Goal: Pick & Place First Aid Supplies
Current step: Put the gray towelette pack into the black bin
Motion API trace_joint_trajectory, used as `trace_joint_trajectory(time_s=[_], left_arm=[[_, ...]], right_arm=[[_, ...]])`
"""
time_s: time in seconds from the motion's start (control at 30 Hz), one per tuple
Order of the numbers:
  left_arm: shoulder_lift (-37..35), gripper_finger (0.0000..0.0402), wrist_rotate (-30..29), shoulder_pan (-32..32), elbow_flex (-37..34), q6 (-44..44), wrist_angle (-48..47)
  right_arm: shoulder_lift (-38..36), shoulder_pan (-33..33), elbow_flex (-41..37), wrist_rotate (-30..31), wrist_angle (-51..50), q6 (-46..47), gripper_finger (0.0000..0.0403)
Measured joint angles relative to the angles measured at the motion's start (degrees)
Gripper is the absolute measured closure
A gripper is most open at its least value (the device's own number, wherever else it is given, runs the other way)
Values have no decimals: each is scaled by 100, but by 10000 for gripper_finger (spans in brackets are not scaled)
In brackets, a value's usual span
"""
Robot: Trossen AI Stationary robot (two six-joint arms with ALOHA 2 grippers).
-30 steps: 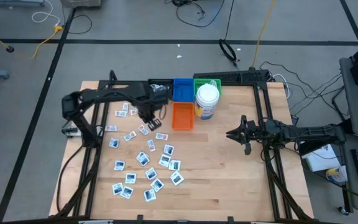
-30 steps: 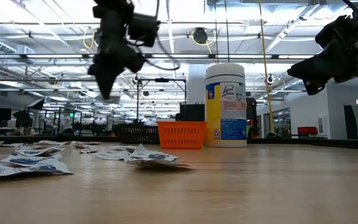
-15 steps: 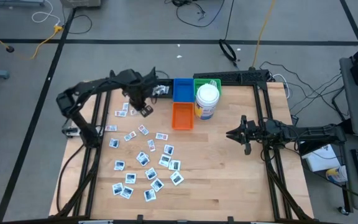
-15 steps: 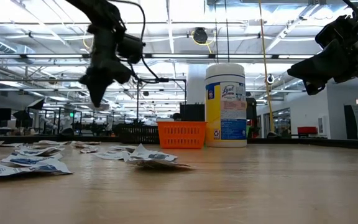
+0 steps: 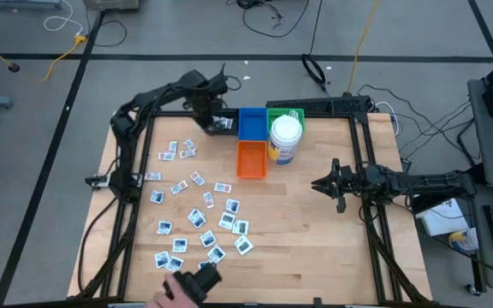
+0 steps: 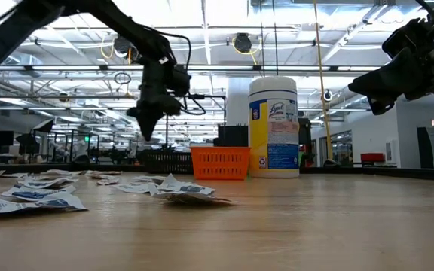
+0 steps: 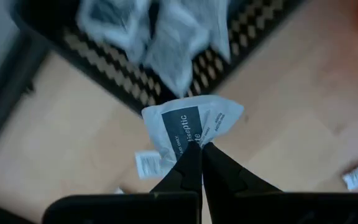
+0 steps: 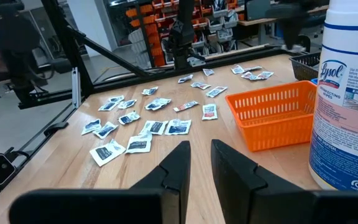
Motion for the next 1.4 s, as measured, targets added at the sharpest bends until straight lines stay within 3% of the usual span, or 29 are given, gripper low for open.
trace_joint_trajectory(time_s=[0.27,0.5,0.73,0.9,1.03,1.2,1.4], left_arm=[[634,400,-7,224,1216,336,-82],[917,392,-184,284,1388,440,-23],[1005,309,177,244,1388,463,142],[1011,228,136,242,1388,435,138],[1011,185,118,222,1388,278,69],[1009,161,69,-49,1388,297,-400],[893,162,-157,-683,1386,265,-806]], right_arm=[[-2,0,2,0,2,1,344],[-1,0,7,1,0,1,344],[-2,0,7,2,0,0,344],[-2,0,7,1,2,1,344],[0,0,7,1,1,1,344],[0,0,5,1,0,0,344],[0,0,4,2,0,0,344]])
